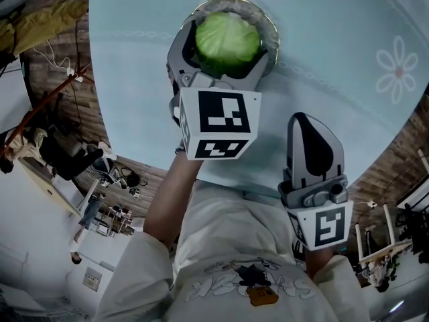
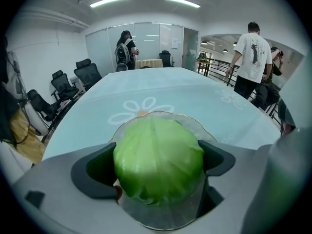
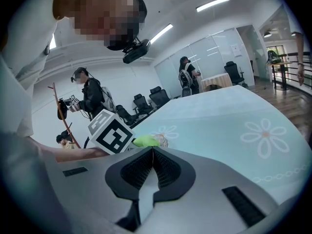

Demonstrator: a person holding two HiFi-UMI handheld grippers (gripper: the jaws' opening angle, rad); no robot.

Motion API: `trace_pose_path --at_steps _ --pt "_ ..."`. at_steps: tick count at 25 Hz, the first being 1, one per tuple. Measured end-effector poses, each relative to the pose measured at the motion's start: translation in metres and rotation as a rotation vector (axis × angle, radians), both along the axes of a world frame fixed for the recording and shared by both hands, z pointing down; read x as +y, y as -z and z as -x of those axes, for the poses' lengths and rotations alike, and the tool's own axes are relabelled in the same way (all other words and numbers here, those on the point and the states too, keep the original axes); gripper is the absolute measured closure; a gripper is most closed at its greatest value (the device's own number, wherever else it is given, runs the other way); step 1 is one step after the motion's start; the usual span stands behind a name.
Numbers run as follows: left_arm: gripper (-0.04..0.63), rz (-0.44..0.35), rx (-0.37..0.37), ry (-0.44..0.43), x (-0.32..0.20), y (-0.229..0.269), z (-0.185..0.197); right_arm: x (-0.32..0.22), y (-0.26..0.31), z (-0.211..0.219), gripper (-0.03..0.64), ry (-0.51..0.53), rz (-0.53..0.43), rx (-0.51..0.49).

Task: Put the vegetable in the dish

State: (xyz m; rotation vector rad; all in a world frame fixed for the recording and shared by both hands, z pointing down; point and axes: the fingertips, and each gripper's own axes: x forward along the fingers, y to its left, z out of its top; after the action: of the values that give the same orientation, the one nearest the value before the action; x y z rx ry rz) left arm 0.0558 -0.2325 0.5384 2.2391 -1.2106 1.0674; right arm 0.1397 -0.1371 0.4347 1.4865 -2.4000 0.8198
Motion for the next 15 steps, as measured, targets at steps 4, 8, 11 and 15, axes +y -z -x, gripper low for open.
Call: trace_pose_path --at_steps 4,8,11,15 --pt "0.074 -0.028 0.083 -0.011 -0.011 0.014 -0.001 -0.004 -0.002 0.001 0.594 -0.004 0.003 0.005" --pt "0.074 -0.023 0.11 -0.002 -0.009 0.019 -0.002 -0.002 0.002 0.002 0.594 -0.007 -0.001 0.006" --pt "0.074 -0.035 0.132 0.006 -0.006 0.027 -0.002 0.001 0.006 0.002 0.594 -0.007 -0.008 0.008" --pt "0.074 -0.052 0.146 0.006 -0.003 0.035 0.004 0.001 0.009 0.006 0.594 -0.009 -0.017 0.017"
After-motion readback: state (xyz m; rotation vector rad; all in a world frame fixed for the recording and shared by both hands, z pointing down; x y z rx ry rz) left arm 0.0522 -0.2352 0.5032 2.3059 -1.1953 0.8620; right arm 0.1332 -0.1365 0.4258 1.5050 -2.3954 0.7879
